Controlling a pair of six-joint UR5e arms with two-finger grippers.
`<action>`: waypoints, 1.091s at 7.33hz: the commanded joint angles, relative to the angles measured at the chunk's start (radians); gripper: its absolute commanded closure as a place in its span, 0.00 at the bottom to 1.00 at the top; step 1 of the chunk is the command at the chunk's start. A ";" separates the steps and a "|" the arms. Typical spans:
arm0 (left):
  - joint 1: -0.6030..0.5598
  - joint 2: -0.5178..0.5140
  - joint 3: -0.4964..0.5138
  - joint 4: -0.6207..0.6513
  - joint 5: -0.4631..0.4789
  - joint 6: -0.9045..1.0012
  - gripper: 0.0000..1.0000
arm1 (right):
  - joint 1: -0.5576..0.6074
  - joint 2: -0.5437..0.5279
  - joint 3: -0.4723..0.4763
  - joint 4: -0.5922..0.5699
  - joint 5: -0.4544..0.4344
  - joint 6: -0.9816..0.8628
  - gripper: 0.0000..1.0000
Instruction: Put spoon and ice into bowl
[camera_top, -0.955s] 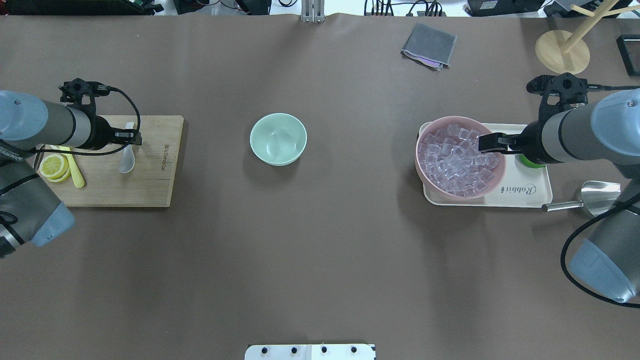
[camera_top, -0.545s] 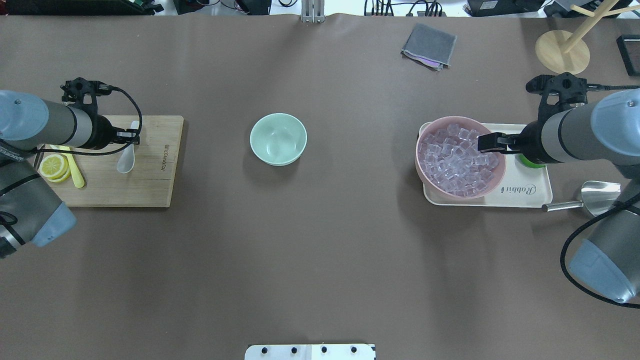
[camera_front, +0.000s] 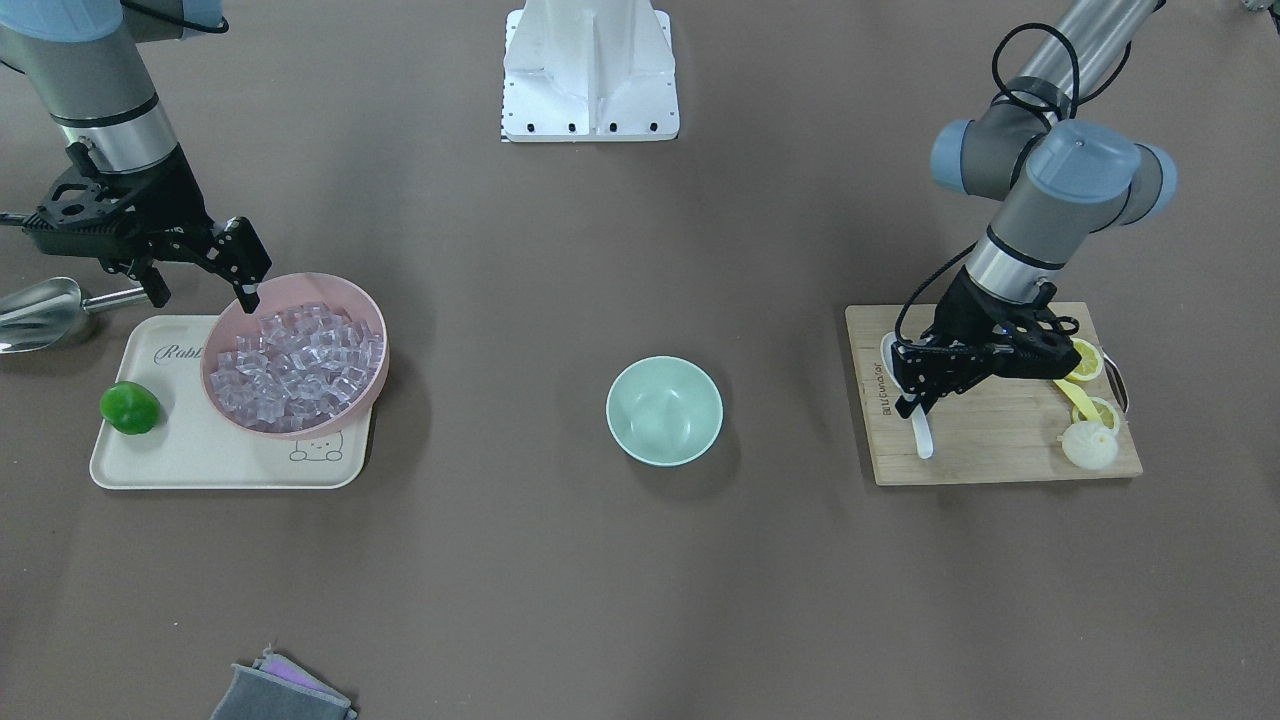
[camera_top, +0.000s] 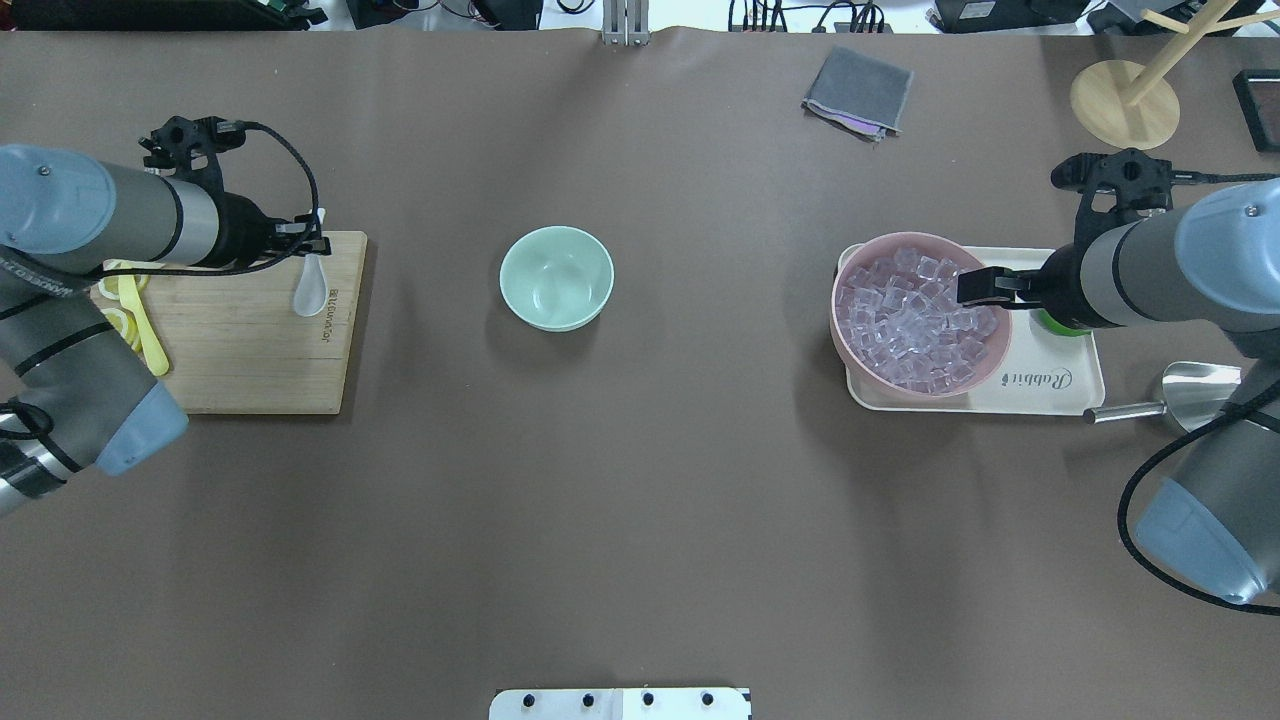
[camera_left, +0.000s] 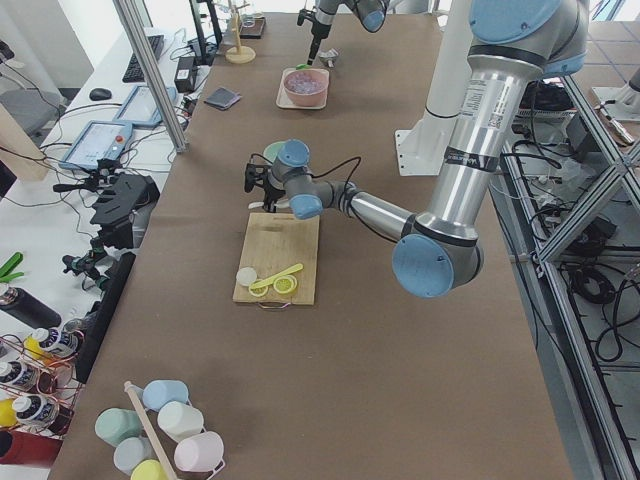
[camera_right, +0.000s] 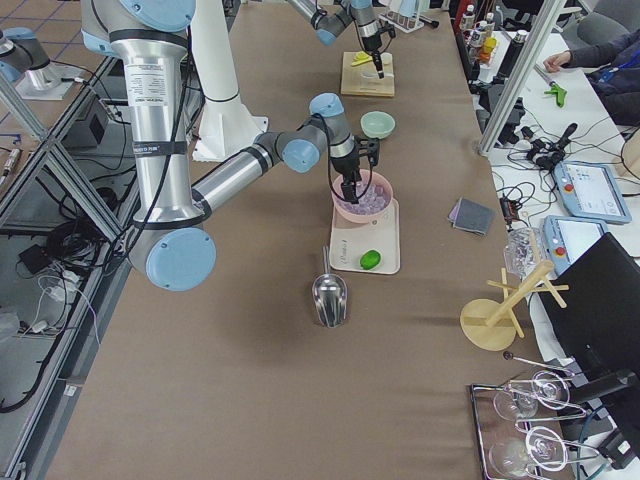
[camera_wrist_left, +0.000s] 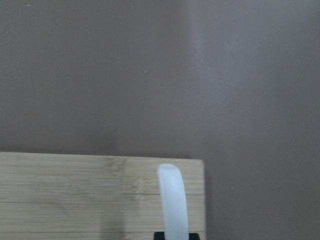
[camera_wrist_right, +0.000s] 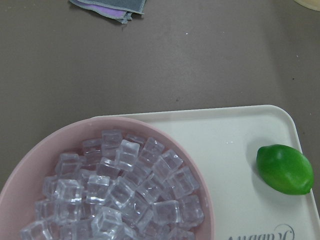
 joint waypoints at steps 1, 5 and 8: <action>0.121 -0.115 0.007 0.010 0.160 -0.254 1.00 | -0.008 0.002 -0.003 0.000 -0.013 0.062 0.02; 0.267 -0.252 0.061 0.151 0.397 -0.401 1.00 | -0.028 0.010 -0.006 0.002 -0.038 0.073 0.01; 0.267 -0.267 0.077 0.152 0.403 -0.416 0.73 | -0.034 0.015 -0.006 0.003 -0.039 0.073 0.00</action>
